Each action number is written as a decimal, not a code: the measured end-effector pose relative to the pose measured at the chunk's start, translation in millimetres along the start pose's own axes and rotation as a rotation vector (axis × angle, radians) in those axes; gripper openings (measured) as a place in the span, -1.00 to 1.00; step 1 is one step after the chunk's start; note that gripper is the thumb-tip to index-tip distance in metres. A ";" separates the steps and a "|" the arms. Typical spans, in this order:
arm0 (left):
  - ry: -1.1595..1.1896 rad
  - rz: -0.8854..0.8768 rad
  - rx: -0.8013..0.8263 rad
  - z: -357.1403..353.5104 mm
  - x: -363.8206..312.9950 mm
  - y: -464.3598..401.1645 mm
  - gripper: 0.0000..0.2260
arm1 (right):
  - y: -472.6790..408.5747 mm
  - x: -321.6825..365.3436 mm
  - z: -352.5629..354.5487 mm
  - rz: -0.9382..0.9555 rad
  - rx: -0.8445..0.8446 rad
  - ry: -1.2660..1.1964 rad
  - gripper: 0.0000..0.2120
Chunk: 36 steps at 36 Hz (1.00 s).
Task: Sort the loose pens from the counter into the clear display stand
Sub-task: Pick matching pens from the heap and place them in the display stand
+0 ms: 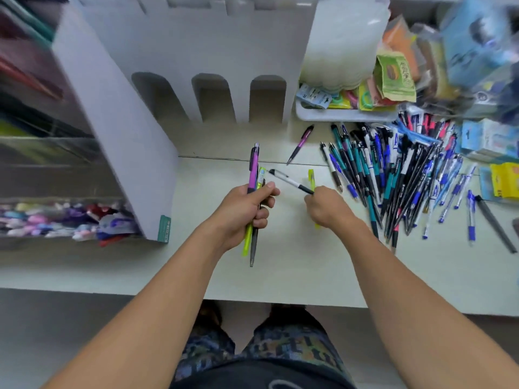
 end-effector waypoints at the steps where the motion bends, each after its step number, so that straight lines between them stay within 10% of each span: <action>1: -0.008 -0.019 0.000 8.0 -2.0 4.6 -0.79 | 11.8 9.3 -0.4 0.000 -0.011 -0.159 -0.76; 7: -0.007 -0.147 0.006 52.1 -26.4 43.9 -0.67 | 118.4 94.3 -2.7 0.061 -0.004 -0.886 -0.80; 22: 0.154 -0.339 -0.036 129.1 -64.7 140.3 -0.95 | 221.8 218.3 -30.7 0.546 -0.118 -0.214 -0.80; 26: 0.169 -0.400 -0.178 158.5 -66.6 161.2 -0.94 | 226.5 230.3 -32.9 0.632 0.048 -0.413 -0.95; 36: 0.504 -0.579 -0.439 219.7 -88.0 182.5 -0.84 | 237.8 294.1 -106.8 0.333 -0.009 -1.593 -0.50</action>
Point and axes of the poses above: each hand's wrist, its own y-axis away from the middle knuckle, its own z-axis out of the back of the hand, x = y × z, the point moved 3 cm from there along -y, towards the middle knuckle, and after that the axes turned 5 degrees about -y, right-handed, at the moved point
